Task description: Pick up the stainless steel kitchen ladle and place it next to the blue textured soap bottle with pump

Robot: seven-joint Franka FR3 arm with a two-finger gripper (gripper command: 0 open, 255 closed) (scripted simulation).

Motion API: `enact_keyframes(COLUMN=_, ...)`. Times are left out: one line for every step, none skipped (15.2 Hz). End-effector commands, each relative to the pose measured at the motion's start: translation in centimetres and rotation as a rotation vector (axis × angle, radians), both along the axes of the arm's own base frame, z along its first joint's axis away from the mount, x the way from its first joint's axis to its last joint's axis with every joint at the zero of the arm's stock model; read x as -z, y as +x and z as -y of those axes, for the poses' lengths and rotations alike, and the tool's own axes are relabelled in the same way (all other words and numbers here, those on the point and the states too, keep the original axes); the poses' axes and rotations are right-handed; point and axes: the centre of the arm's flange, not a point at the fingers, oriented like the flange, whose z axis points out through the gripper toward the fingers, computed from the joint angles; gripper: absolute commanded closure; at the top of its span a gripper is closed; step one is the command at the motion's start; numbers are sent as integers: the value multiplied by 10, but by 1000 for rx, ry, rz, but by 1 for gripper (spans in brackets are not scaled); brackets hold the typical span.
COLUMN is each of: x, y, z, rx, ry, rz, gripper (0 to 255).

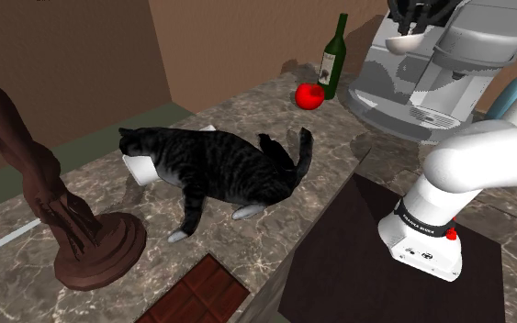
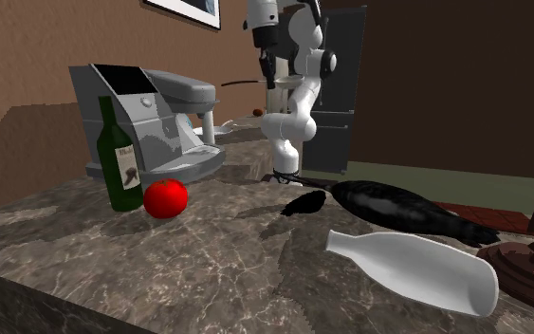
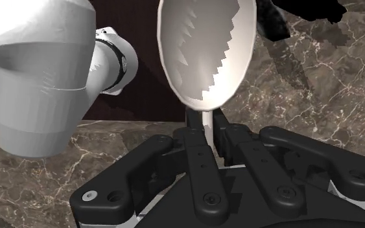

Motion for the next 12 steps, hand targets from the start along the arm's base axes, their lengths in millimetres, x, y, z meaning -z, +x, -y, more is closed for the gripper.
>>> enact_keyframes(x=2, y=-22, z=16, rx=-1, ry=0, rz=-1, gripper=255)
enact_keyframes(x=2, y=-33, z=25, rx=-1, ry=0, rz=-1, gripper=255)
enact_keyframes(x=2, y=-43, z=33, rx=-1, ry=0, rz=-1, gripper=255)
enact_keyframes(x=2, y=-53, z=41, rx=-1, ry=0, rz=-1, gripper=255)
enact_keyframes(x=2, y=-63, z=49, rx=-1, ry=0, rz=-1, gripper=255)
enact_keyframes(x=2, y=-74, z=58, rx=-1, ry=0, rz=-1, gripper=255)
enact_keyframes(x=2, y=-84, z=66, rx=-1, ry=0, rz=-1, gripper=255)
enact_keyframes(x=2, y=-94, z=74, rx=-1, ry=0, rz=-1, gripper=255)
enact_keyframes(x=2, y=-105, z=82, rx=-1, ry=0, rz=-1, gripper=255)
enact_keyframes(x=2, y=-115, z=91, rx=-1, ry=0, rz=-1, gripper=255)
enact_keyframes(x=2, y=-125, z=99, rx=-1, ry=0, rz=-1, gripper=255)
enact_keyframes(x=2, y=-136, z=107, rx=-1, ry=0, rz=-1, gripper=255)
